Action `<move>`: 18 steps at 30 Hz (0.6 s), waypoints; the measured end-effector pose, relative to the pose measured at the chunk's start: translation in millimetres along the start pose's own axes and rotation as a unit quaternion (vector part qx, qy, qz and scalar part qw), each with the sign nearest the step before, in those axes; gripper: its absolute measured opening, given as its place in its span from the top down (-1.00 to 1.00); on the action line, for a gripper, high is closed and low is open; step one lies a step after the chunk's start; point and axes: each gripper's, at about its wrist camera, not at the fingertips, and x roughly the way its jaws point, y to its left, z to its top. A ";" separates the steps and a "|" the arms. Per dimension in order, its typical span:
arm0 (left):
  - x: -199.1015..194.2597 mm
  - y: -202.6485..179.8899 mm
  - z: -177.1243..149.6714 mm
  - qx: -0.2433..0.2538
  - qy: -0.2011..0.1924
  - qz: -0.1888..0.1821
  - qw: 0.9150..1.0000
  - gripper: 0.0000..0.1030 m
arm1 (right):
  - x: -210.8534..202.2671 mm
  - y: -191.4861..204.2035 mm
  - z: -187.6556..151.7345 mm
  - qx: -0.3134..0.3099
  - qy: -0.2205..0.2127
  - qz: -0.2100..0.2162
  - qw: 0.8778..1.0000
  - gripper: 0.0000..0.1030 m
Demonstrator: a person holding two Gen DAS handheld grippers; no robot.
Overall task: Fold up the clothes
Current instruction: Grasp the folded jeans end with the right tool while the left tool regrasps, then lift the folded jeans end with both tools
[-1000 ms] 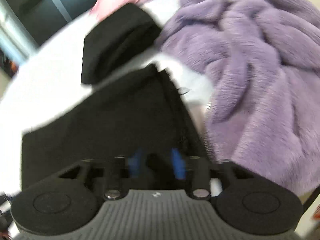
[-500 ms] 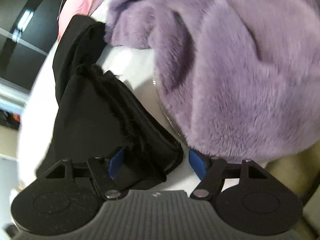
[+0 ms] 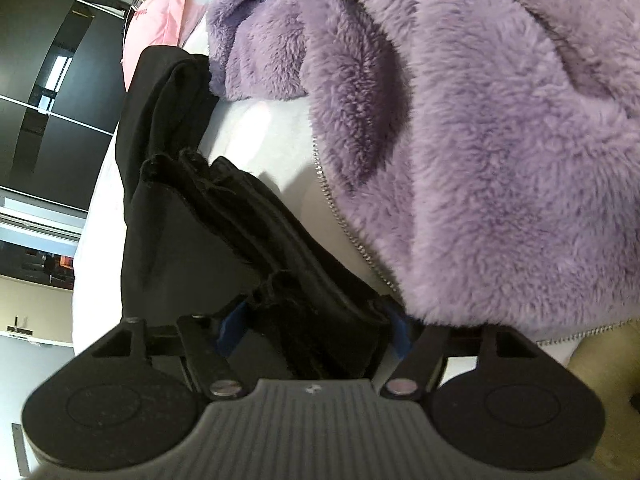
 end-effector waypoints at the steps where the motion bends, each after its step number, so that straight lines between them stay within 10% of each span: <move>1: -2.2 0.6 -0.8 -0.001 -0.004 0.000 1.000 0.24 | -1.6 2.9 0.1 -0.005 -0.003 -0.001 1.000 -0.15; 6: -21.3 1.7 0.7 -0.003 -0.016 -0.009 1.000 0.65 | -15.9 15.4 -0.8 -0.022 -0.024 -0.004 0.999 0.21; 18: -134.2 11.2 27.5 0.087 -0.048 0.062 0.993 0.73 | -24.5 103.7 -42.9 -0.063 0.001 0.080 0.995 0.43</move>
